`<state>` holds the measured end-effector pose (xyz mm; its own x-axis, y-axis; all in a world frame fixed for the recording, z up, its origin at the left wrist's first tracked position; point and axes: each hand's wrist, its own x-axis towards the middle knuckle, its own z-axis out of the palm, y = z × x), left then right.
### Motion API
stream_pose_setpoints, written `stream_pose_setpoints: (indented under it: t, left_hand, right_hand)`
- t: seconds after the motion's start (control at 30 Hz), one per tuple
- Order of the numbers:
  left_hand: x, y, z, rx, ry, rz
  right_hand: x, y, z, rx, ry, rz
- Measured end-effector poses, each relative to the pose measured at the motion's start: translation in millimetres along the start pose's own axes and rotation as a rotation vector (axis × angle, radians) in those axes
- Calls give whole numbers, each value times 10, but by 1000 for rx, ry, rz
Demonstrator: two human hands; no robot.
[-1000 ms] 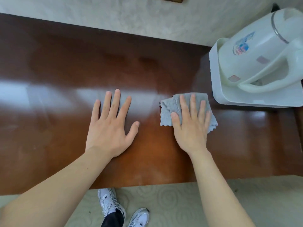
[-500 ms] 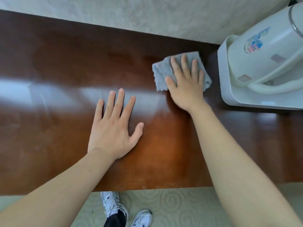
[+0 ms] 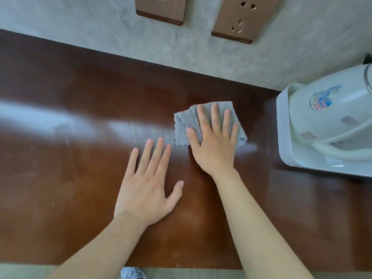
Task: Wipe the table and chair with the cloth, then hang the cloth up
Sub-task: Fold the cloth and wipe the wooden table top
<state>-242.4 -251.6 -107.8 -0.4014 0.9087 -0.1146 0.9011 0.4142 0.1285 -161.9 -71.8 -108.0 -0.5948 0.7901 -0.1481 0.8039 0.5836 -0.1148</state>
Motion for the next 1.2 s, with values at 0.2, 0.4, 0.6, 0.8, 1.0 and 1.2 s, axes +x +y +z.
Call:
stream_pose_setpoints:
  t: [0.2, 0.4, 0.6, 0.8, 1.0, 1.2]
  left_hand:
    - [-2, -6, 3, -1, 4, -6]
    - [-4, -7, 10, -5, 26, -14]
    - [-3, 1, -12, -1, 2, -13]
    - [-5, 0, -13, -9, -1, -19]
    - [4, 6, -11, -24, 10, -19]
    - [-14, 2, 1, -15, 35, -24]
  right_hand:
    - [840, -219, -88, 66, -17, 16]
    - [824, 502, -167, 51, 19, 54]
    - [-134, 743, -105, 22, 25, 213]
    - [-1479, 349, 127, 37, -76, 137]
    - [-546, -29, 62, -6, -51, 21]
    - [700, -327, -92, 73, -91, -17]
